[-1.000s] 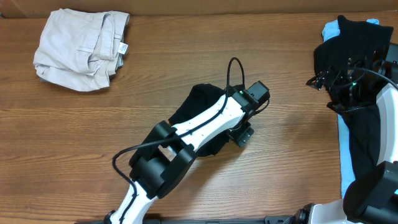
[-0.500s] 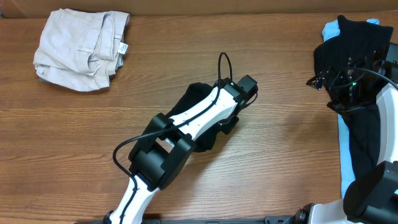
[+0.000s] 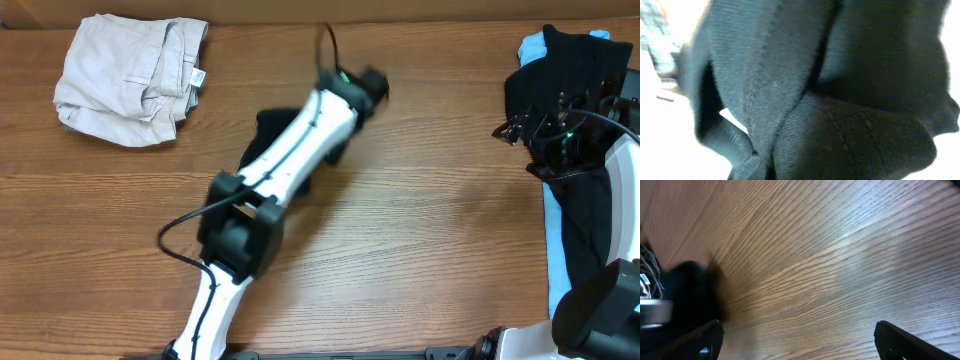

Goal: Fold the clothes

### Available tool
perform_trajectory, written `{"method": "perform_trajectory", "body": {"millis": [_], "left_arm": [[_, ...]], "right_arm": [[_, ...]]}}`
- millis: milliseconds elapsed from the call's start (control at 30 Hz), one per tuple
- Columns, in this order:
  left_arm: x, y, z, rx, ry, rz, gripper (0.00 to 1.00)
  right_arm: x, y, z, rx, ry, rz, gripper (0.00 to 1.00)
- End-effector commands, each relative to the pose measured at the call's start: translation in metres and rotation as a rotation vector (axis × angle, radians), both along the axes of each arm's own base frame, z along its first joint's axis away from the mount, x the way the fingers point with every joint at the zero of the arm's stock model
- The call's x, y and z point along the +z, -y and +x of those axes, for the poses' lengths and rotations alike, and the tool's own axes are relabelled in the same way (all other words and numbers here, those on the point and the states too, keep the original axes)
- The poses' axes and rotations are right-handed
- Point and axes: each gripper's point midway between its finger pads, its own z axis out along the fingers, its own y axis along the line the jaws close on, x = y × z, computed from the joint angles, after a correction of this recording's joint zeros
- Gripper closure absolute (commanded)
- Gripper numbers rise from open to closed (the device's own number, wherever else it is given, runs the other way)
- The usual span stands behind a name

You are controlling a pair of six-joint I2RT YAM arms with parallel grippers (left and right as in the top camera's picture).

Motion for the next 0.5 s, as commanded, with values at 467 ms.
{"method": "perform_trajectory", "body": {"millis": [467], "left_arm": [[0.208,-0.219,0.108,0.279,0.606,-0.016,0.96]], "right_arm": [[0.01,-0.001,0.003,0.038,0.046,-0.024,0.0]]}}
